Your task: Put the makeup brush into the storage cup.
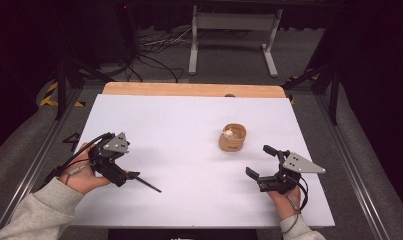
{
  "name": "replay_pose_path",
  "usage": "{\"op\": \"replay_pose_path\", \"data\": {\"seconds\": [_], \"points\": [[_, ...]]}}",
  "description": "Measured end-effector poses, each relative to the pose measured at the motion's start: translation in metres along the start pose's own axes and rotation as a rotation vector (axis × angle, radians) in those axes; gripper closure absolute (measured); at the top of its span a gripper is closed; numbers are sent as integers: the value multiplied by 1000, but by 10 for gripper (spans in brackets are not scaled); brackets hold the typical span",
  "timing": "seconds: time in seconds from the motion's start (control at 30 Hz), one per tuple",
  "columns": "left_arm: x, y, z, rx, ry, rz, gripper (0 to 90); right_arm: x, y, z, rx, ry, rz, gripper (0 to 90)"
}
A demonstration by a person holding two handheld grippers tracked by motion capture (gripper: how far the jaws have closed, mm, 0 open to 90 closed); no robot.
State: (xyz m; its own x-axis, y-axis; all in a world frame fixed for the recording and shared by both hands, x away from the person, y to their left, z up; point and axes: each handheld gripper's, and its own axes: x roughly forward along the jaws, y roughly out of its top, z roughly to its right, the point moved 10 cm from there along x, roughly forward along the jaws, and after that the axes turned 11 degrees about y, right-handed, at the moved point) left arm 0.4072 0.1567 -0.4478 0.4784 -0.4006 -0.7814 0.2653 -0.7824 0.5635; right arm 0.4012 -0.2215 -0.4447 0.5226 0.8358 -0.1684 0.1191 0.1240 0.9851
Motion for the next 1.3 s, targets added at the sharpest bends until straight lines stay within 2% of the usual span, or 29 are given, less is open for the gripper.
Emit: {"op": "replay_pose_path", "data": {"seconds": [0.3, 0.4, 0.6, 0.73, 0.9, 1.07, 1.3], "points": [[3, -1, -1, 38, -9, -57, 7, -1, 0, 0, -2, -3, 1, 0], [5, -2, 0, 44, -31, -81, 10, -1, 0, 1, -3, -5, 2, 0], [13, -7, 1, 68, -51, -125, 15, -2, 1, 1, -1, -8, 5, 0], [16, -9, 0, 67, -63, -140, 15, -3, 1, 1, -1, -10, 5, 0], [21, -12, 1, 87, -79, -175, 17, -4, 0, 1, 1, -11, 5, 0], [28, -15, 3, 86, -88, -218, 21, -4, 0, 1, 5, -8, 8, 1], [36, -16, 5, 88, -93, -235, 20, -5, 0, 1, 5, -8, 10, 1]]}}
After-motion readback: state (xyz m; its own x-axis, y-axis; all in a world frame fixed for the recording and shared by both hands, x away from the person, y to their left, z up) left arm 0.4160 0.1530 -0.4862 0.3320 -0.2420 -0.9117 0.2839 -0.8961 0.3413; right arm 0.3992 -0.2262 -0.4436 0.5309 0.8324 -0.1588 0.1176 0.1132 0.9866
